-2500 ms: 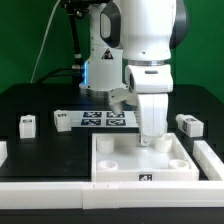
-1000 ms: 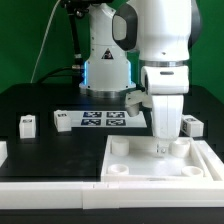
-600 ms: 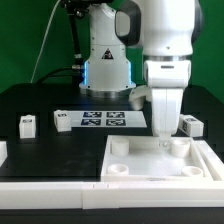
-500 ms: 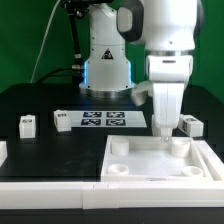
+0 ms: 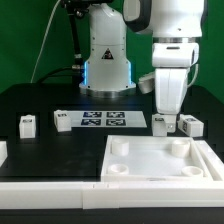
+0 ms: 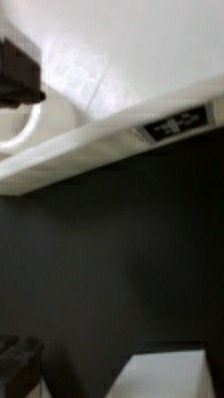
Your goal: Assemble one leg
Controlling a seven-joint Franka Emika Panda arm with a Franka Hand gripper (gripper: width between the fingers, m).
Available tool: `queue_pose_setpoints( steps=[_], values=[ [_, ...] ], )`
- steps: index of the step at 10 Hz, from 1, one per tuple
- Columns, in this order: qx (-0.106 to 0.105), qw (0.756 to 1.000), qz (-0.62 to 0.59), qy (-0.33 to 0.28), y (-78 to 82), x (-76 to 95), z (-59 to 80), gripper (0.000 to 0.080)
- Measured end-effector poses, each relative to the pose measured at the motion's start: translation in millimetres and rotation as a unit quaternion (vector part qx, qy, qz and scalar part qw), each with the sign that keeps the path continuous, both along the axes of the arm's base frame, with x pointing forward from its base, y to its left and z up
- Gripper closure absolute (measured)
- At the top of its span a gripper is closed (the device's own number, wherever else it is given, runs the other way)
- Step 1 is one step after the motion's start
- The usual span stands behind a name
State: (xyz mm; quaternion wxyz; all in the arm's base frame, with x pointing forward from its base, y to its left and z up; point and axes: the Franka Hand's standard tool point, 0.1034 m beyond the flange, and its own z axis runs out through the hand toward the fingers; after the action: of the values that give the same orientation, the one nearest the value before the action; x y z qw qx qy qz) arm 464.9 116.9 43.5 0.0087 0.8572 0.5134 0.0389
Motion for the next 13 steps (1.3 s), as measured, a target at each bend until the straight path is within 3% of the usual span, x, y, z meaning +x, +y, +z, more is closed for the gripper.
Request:
queue_pose_setpoints(
  steps=[2,6,8,9,10,11,13],
  values=[
    [0.014,0.989,-0.144,0.013,6.4,-10.2,-2.8,0.015],
    [0.038,0.91,-0.41,0.039,41.8,-24.3,-2.3,0.015],
    [0.04,0.91,-0.41,0.041,43.4,-24.9,-2.5,0.015],
    [0.025,0.91,-0.41,0.058,42.7,-27.9,-3.5,0.015],
    [0.024,0.91,-0.41,0.059,43.1,-26.4,-3.1,0.015],
    [-0.013,0.907,-0.409,0.101,40.3,-35.5,-4.4,0.015],
    [-0.085,0.887,-0.415,0.183,43.7,-38.3,-2.8,0.015]
  ],
)
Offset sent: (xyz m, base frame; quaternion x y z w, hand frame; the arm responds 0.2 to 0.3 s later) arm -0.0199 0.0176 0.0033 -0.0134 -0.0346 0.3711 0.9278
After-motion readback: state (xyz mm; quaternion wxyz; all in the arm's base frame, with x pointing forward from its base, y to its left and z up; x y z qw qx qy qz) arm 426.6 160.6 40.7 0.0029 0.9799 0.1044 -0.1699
